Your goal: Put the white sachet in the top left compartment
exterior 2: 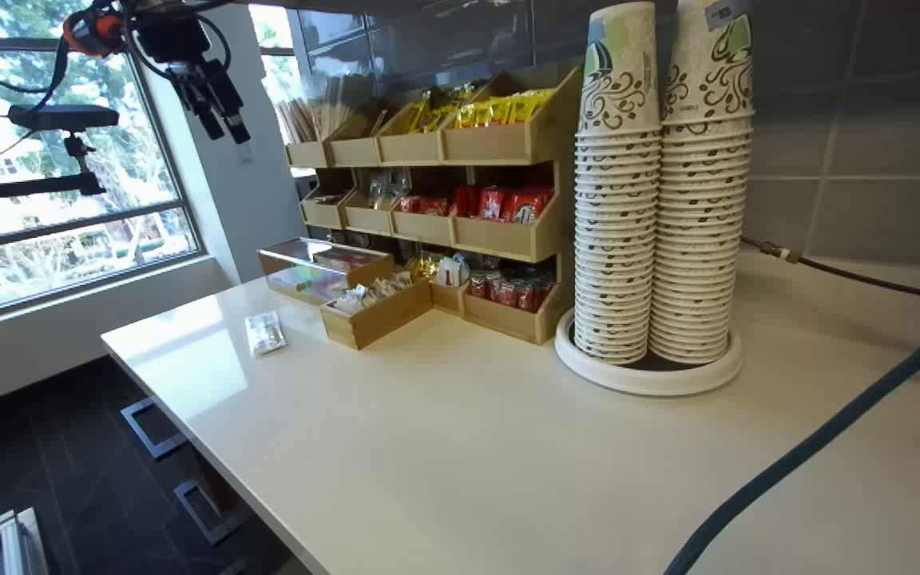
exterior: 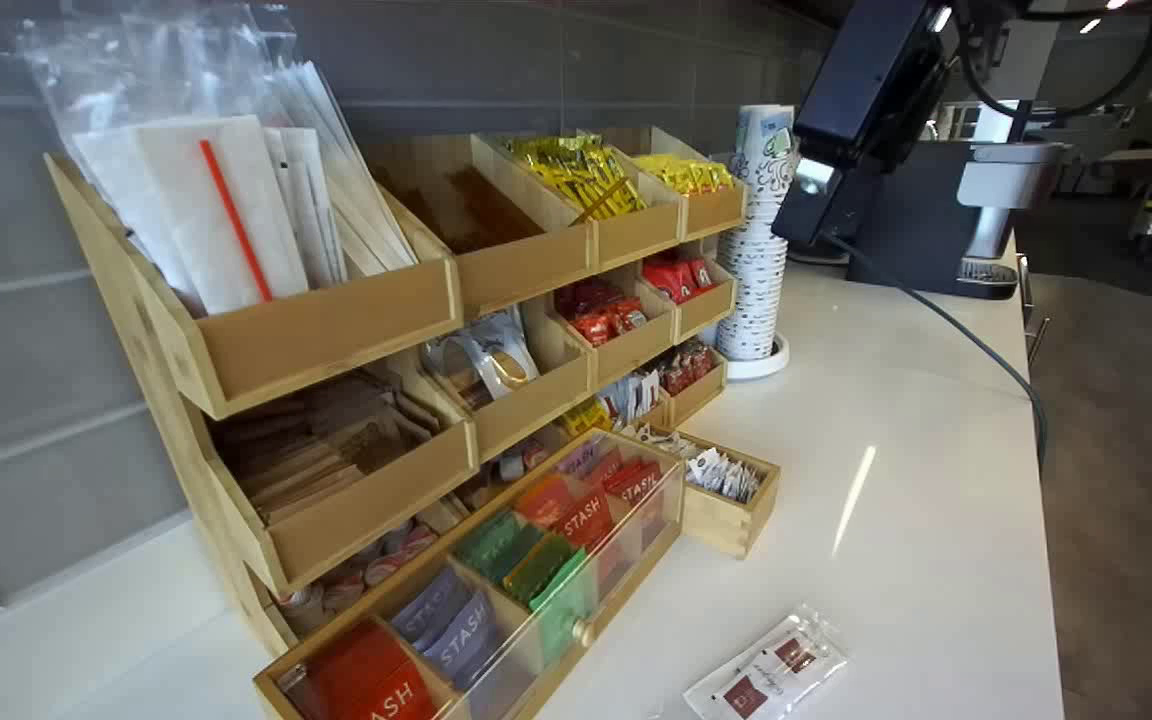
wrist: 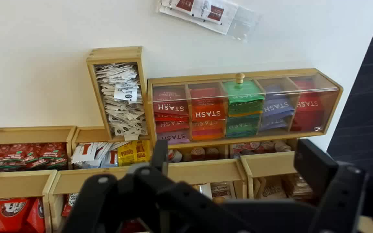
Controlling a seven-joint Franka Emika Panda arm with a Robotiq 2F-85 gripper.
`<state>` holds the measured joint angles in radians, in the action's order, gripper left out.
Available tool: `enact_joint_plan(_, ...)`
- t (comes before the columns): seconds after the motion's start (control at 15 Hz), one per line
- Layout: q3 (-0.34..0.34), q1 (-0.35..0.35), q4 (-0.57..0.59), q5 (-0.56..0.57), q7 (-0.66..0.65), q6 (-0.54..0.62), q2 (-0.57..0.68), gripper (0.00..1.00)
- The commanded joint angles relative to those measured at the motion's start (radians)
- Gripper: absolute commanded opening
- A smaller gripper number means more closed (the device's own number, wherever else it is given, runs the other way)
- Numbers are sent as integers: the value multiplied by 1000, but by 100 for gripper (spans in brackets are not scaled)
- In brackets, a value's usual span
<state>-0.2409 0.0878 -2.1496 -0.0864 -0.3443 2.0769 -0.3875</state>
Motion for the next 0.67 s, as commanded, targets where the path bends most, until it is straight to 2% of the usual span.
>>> enact_joint_plan(0.0, 8, 10, 3, 5, -4, -2, 2, 100)
enact_joint_plan(0.27, 8, 10, 3, 5, -4, -2, 2, 100)
enact_joint_plan(0.6, -31, 70, -23, 56, 139, -8, 85, 100)
